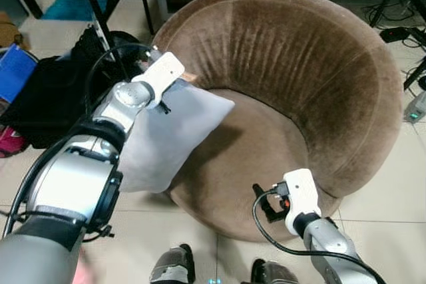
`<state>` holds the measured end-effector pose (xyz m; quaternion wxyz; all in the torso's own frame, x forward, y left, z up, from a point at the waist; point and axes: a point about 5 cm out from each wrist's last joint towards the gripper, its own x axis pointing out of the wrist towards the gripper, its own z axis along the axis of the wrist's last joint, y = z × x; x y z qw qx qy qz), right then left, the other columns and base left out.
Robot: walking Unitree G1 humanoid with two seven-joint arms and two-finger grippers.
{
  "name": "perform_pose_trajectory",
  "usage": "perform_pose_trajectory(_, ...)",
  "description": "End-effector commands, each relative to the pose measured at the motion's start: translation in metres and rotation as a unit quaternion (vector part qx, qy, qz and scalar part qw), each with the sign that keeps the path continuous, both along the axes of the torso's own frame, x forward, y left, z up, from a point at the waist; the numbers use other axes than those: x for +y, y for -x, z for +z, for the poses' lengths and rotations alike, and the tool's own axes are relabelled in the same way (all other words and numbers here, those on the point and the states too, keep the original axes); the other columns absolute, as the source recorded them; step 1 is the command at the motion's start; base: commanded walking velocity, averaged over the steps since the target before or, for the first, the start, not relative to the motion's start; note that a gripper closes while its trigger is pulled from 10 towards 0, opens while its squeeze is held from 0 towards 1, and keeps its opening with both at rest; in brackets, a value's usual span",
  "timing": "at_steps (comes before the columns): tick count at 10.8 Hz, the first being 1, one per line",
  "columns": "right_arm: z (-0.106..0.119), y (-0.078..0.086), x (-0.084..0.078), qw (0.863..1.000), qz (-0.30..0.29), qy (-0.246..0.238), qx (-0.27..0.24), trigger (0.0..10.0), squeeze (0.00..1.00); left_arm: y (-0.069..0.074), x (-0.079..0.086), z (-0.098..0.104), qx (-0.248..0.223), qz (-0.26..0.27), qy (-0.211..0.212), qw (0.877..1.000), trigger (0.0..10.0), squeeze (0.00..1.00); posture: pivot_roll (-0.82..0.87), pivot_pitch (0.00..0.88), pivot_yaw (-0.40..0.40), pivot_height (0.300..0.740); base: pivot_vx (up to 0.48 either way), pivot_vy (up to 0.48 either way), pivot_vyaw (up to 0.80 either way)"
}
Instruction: Move the pillow to the sofa from floor
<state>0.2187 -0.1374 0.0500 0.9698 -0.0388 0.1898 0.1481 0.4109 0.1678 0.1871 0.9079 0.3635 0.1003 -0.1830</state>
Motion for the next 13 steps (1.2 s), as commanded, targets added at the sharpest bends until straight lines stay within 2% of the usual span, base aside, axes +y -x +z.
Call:
perform_pose_trajectory(1,0.001,0.003,-0.003,1.0,-0.008,0.005,-0.005,10.0,0.0,-0.007,-0.005,0.027,-0.048,-0.003,0.003,0.999,0.0,0.0,-0.08,0.145,0.078,0.74,0.0,0.0,0.0)
perform_pose_trajectory(3,-0.002,0.003,-0.004,1.0,-0.011,0.008,-0.003,10.0,0.0,-0.013,-0.007,0.063,-0.097,0.001,0.001,0.995,0.0,0.0,-0.08,0.144,0.081,0.74,0.0,0.0,0.0)
perform_pose_trajectory(4,-0.003,0.003,-0.004,1.0,-0.012,0.008,-0.003,10.0,0.0,-0.015,-0.008,0.074,-0.111,0.001,-0.004,0.994,0.0,0.0,-0.08,0.142,0.086,0.74,0.0,0.0,0.0)
perform_pose_trajectory(6,-0.005,0.002,-0.002,1.0,-0.011,0.005,-0.003,10.0,0.0,-0.017,-0.014,0.104,-0.151,-0.003,-0.029,0.988,0.0,0.0,-0.08,0.14,0.099,0.74,0.0,0.0,0.0)
perform_pose_trajectory(7,-0.006,0.002,-0.001,1.0,-0.011,0.005,-0.003,10.0,0.0,-0.017,-0.016,0.108,-0.156,-0.005,-0.033,0.987,0.0,0.0,-0.08,0.14,0.099,0.74,0.0,0.0,0.0)
perform_pose_trajectory(8,-0.007,0.006,0.003,1.0,-0.019,0.002,-0.002,10.0,0.0,-0.018,-0.022,0.114,-0.164,-0.007,-0.06,0.985,0.0,0.0,-0.11,0.151,0.135,0.74,0.0,0.0,0.0)
perform_pose_trajectory(10,-0.011,0.021,0.0,0.999,-0.047,0.0,0.008,10.0,0.0,-0.019,-0.026,0.099,-0.147,0.001,-0.097,0.984,0.0,0.0,-0.17,0.177,0.169,0.74,0.0,0.0,0.0)
perform_pose_trajectory(13,-0.012,0.06,0.003,0.996,-0.087,-0.004,0.031,10.0,0.0,-0.018,-0.021,0.068,-0.113,0.033,-0.132,0.984,0.0,0.0,-0.27,0.24,0.214,0.74,0.0,0.0,0.0)
